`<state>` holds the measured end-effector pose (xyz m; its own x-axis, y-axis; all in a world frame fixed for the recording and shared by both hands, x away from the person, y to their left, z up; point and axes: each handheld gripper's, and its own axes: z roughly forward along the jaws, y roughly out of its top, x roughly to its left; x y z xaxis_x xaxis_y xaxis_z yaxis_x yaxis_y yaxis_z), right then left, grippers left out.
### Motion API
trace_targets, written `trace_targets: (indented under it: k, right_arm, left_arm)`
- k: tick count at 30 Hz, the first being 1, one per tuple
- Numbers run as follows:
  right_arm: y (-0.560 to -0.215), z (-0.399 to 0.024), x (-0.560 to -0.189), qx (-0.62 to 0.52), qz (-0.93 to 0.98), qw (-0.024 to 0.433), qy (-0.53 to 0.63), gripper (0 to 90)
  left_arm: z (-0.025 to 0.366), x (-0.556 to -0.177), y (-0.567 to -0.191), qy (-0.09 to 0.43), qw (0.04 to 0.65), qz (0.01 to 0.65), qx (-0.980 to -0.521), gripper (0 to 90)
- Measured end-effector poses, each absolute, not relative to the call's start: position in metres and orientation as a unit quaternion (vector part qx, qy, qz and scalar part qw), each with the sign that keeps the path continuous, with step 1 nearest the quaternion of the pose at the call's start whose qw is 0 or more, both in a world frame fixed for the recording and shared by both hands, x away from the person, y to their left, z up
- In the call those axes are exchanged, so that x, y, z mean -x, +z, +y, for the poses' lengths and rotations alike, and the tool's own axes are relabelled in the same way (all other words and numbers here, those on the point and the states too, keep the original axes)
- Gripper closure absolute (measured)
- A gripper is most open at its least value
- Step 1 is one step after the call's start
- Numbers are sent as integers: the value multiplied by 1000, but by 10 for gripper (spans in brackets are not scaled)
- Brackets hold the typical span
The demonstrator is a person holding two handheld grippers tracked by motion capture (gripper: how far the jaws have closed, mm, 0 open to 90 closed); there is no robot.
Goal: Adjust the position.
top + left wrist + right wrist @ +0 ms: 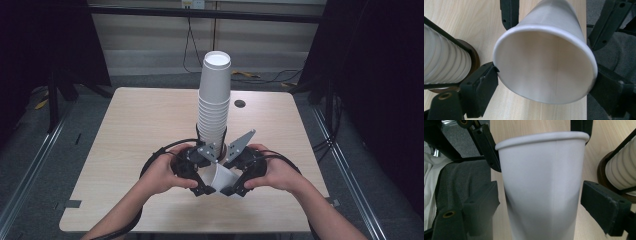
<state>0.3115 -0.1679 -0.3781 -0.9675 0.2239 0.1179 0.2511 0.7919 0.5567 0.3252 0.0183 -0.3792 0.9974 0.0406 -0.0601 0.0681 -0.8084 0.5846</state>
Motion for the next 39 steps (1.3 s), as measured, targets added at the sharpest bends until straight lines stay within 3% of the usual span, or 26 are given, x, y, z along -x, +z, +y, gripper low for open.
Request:
trace_targets:
  k: [39]
  right_arm:
    - [-384,-156,-314,102,-963,25,-249,209]
  left_arm:
    - [14,-327,-378,-29,303,19,-952,137]
